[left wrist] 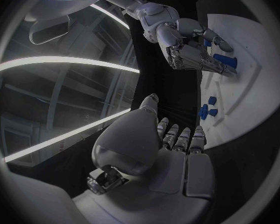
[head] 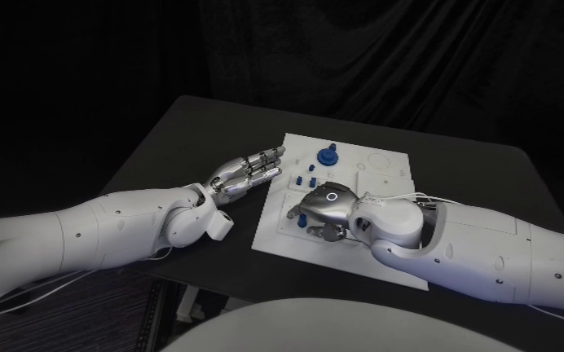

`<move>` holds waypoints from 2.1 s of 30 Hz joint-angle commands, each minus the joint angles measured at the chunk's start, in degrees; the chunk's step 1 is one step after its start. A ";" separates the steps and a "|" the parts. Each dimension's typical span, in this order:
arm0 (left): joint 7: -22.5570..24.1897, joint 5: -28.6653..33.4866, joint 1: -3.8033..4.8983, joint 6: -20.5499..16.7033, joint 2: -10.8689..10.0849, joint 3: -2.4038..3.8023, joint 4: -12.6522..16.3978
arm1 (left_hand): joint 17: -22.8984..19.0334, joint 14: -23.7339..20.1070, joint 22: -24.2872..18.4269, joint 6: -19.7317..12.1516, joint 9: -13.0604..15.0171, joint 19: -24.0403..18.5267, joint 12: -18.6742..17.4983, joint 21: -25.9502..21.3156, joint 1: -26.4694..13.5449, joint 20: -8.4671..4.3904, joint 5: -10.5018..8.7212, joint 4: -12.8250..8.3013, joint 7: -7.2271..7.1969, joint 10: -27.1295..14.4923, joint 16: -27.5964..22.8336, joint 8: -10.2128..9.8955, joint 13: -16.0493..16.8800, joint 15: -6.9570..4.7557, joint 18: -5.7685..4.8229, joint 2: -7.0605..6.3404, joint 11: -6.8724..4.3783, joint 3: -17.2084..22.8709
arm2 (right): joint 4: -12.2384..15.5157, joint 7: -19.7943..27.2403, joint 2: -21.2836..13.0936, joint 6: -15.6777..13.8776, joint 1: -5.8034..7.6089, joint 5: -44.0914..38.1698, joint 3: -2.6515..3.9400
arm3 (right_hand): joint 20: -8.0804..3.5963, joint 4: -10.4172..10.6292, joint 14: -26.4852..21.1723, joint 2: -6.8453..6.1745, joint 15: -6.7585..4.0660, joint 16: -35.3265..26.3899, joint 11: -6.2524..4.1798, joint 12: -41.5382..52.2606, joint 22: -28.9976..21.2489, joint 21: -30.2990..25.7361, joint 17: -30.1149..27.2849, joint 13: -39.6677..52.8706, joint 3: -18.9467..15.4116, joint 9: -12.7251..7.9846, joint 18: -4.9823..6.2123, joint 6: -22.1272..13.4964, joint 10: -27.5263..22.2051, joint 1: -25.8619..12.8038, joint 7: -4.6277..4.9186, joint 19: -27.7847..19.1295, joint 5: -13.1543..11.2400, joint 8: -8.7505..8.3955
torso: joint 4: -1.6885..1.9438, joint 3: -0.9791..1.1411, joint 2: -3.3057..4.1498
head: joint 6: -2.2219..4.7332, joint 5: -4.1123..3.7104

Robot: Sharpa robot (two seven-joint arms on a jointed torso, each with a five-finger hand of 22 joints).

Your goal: Assemble the parts on the task board

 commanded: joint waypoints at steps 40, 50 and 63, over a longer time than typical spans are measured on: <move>7.38 -1.03 3.97 -11.85 -2.64 0.10 5.72 | -0.06 -0.02 -0.83 -3.54 -0.38 -0.66 -1.84 -0.87 -0.56 -6.72 0.08 8.12 -2.77 -0.84 -0.39 -0.20 -0.26 -7.98 1.14 1.22 -5.51 -3.91 | 16.01 -14.13 -33.81 -8.22 9.95 33.66 -0.20 | -3.14 12.65 2.11 4.56 -3.84 -1.16 -5.32 49.84 4.45 -3.26 -0.94 32.10 -9.06 -1.34 0.83 10.11 15.61 -11.06 2.93 3.43 3.39 11.22 | -1.00 -0.08 -0.16 | 0.00 -10.70; 7.60 -1.15 4.48 -12.26 -2.09 0.10 5.10 | -0.06 -0.02 -0.83 -4.73 -0.58 -0.66 -1.70 -0.87 0.36 -7.17 1.15 8.07 -4.59 -0.84 -0.39 -0.47 -0.24 -8.69 1.46 1.57 -5.03 -3.40 | 16.71 -18.76 -34.91 -7.72 6.31 33.63 -0.23 | -3.22 9.43 1.60 3.45 -3.81 -3.33 -5.19 57.92 3.92 -7.42 -2.84 45.44 -6.70 1.87 1.30 8.60 14.43 -7.81 2.94 3.00 4.62 15.66 | -1.27 -0.09 0.08 | 0.00 -14.66; 6.52 -1.17 4.49 -10.25 -2.79 0.09 4.84 | -0.06 -0.02 -0.83 -2.91 -0.30 -0.66 -1.71 -0.87 1.32 -5.43 1.61 7.96 -1.24 -0.93 -0.39 -0.12 -0.25 -7.52 1.90 1.74 -4.80 -2.63 | 16.52 -23.48 -33.56 -3.74 2.49 26.54 -0.25 | -3.94 11.91 8.66 3.57 -4.63 13.00 -6.28 79.40 8.13 10.39 21.99 80.93 -10.58 8.17 -1.34 13.37 38.33 -14.26 1.08 9.39 2.07 24.39 | -1.30 -0.08 0.57 | 0.00 -17.12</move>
